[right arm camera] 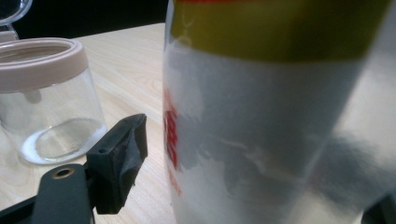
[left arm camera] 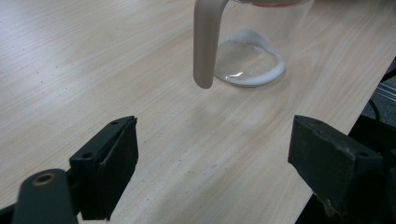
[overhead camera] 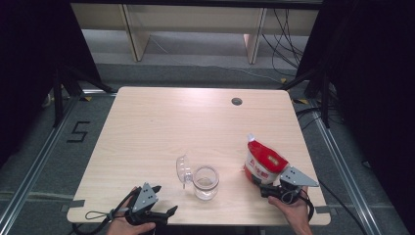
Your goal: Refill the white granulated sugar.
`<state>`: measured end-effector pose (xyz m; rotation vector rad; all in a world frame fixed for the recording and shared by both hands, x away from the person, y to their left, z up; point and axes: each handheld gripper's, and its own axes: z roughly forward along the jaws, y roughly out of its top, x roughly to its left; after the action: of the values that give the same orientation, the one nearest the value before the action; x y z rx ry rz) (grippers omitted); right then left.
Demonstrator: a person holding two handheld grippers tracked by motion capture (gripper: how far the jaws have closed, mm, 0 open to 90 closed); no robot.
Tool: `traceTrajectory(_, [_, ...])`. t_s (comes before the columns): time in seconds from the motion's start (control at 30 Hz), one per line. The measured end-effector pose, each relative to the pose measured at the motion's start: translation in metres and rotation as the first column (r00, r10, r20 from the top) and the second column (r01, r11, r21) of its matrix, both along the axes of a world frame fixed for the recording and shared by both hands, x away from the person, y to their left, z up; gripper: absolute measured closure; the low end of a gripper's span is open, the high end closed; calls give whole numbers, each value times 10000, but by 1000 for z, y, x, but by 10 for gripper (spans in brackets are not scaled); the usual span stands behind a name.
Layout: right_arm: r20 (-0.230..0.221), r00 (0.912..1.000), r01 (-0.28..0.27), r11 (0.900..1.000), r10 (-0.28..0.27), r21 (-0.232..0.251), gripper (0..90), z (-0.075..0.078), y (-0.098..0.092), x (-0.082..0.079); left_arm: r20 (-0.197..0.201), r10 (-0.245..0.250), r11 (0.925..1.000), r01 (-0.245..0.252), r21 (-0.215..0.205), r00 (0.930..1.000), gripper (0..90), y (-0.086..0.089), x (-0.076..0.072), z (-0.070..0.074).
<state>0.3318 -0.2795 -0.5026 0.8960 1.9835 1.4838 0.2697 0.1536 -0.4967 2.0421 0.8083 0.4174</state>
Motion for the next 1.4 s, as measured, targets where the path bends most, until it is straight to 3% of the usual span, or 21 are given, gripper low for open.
traceTrajectory(0.03, [34, 10000, -44, 9999, 44, -110, 216, 0, 0, 0, -211, 161, 9997, -165, -182, 9996, 158, -1, -1, -1])
traceTrajectory(0.23, [-198, 9998, 62, 9999, -59, 141, 207, -1, 0, 0, -204, 144, 9998, -147, -113, 9997, 158, -1, -1, 0])
traceTrajectory(0.33, [-182, 9998, 111, 9999, -113, -93, 208, -1, -1, -1, -194, 105, 9999, -107, -118, 9998, 158, -1, -1, -1])
traceTrajectory(0.43, [-218, 9997, 129, 9996, -124, 257, 212, -2, 1, -1, -233, 103, 9998, -108, -195, 9997, 158, -2, -1, -1])
traceTrajectory(0.47, [-152, 9998, 94, 9996, -90, 249, 216, -2, 1, -1, -223, 116, 9999, -118, -96, 9997, 158, -2, -2, -1])
traceTrajectory(0.5, [304, 9995, -121, 9999, 118, 110, 221, -3, 1, 3, -432, 218, 9994, -230, -270, 9988, 157, -3, -3, -2])
traceTrajectory(0.53, [304, 9995, -121, 9999, 118, 110, 221, -3, 1, 3, -335, 66, 10000, -65, 48, 9994, 157, -1, -2, -1])
traceTrajectory(0.57, [88, 9999, -103, 9999, 102, 34, 227, -3, 0, 2, -276, 32, 9999, -29, 104, 9996, 158, -1, -1, -1])
traceTrajectory(0.67, [179, 9998, 125, 9998, -128, 147, 237, -4, 0, 2, -200, 129, 9999, -131, -75, 9997, 157, -2, -2, -2])
traceTrajectory(0.7, [19, 9997, 235, 9990, -236, 383, 242, -6, 3, 0, -348, 98, 9999, -102, -126, 9993, 157, -3, -2, -2])
traceTrajectory(0.77, [32, 10000, 47, 9999, -47, 104, 251, -6, 1, 1, -339, 120, 9997, -127, -204, 9994, 158, -3, -3, -2])
traceTrajectory(0.8, [199, 9998, 92, 9997, -97, 237, 253, -9, 1, 3, -289, 79, 9998, -85, -179, 9996, 158, -3, -2, -2])
traceTrajectory(0.83, [-91, 9998, 164, 9992, -160, 369, 254, -11, 1, 2, -299, 80, 9998, -85, -184, 9995, 157, -3, -2, -2])
traceTrajectory(0.9, [-105, 9997, 219, 9991, -215, 368, 263, -13, -1, 4, -354, 125, 9996, -134, -257, 9993, 158, -3, -3, -2])
traceTrajectory(0.97, [170, 9996, 237, 9987, -245, 449, 285, -12, -2, 5, -285, 132, 9997, -137, -190, 9995, 158, -3, -3, -2])
traceTrajectory(1.07, [225, 9994, 244, 9993, -251, 298, 291, -13, -3, 6, -306, 101, 9999, -105, -128, 9995, 158, -3, -2, -2])
traceTrajectory(1.13, [168, 9993, 313, 9979, -323, 566, 303, -13, -1, 5, -301, 76, 9999, -80, -125, 9995, 158, -3, -2, -2])
traceTrajectory(1.17, [-312, 9992, 275, 9976, -256, 632, 303, -12, 0, 2, -299, 21, 9999, -17, 143, 9996, 158, -2, -1, -2])
traceTrajectory(1.27, [-148, 9995, 299, 9986, -293, 432, 305, -12, -1, 4, -310, 12, 9999, -9, 119, 9995, 158, -2, -1, -2])
traceTrajectory(1.33, [-41, 9998, 203, 9989, -201, 421, 316, -13, -2, 5, -317, 105, 9998, -110, -175, 9994, 158, -3, -2, -2])
traceTrajectory(1.4, [-191, 9998, 88, 9992, -80, 399, 326, -12, -2, 4, -366, 165, 9995, -175, -259, 9992, 158, -4, -3, -2])
